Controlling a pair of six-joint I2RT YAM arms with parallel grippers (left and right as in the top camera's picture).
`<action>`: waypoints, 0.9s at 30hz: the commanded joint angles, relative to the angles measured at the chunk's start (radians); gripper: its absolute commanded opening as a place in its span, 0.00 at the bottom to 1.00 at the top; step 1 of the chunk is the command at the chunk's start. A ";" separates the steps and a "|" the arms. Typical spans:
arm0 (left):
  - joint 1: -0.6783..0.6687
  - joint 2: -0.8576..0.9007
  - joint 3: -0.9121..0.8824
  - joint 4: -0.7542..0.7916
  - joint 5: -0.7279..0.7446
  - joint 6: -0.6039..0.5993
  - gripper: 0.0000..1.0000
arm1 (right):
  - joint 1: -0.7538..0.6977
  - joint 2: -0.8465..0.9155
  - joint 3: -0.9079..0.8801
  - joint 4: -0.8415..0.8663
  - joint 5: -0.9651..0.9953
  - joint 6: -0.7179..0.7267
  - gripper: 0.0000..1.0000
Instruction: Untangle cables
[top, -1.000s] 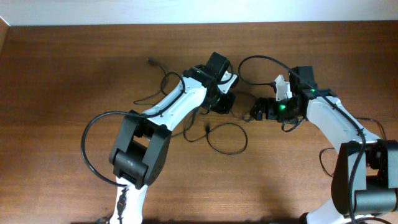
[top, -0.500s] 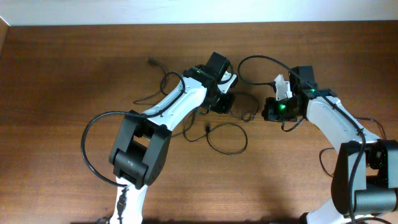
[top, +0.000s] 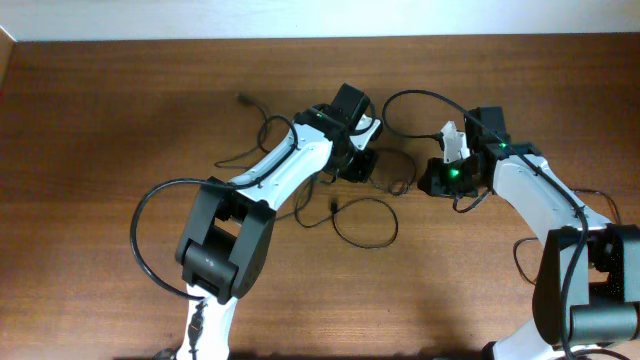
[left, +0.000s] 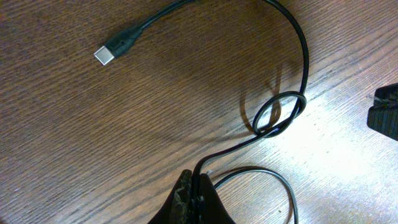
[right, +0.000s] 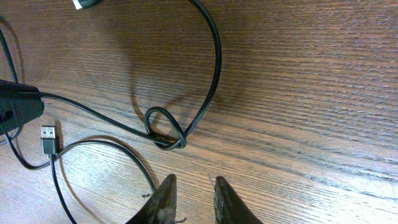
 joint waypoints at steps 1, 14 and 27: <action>-0.006 -0.038 0.014 -0.001 -0.011 0.005 0.00 | 0.005 0.009 0.005 -0.001 -0.006 0.000 0.22; -0.006 -0.038 0.014 -0.001 -0.011 0.005 0.00 | 0.005 0.009 0.005 -0.009 -0.006 0.000 0.24; -0.006 -0.038 0.014 0.004 -0.011 0.005 0.00 | 0.005 0.018 0.005 0.063 -0.002 0.000 0.04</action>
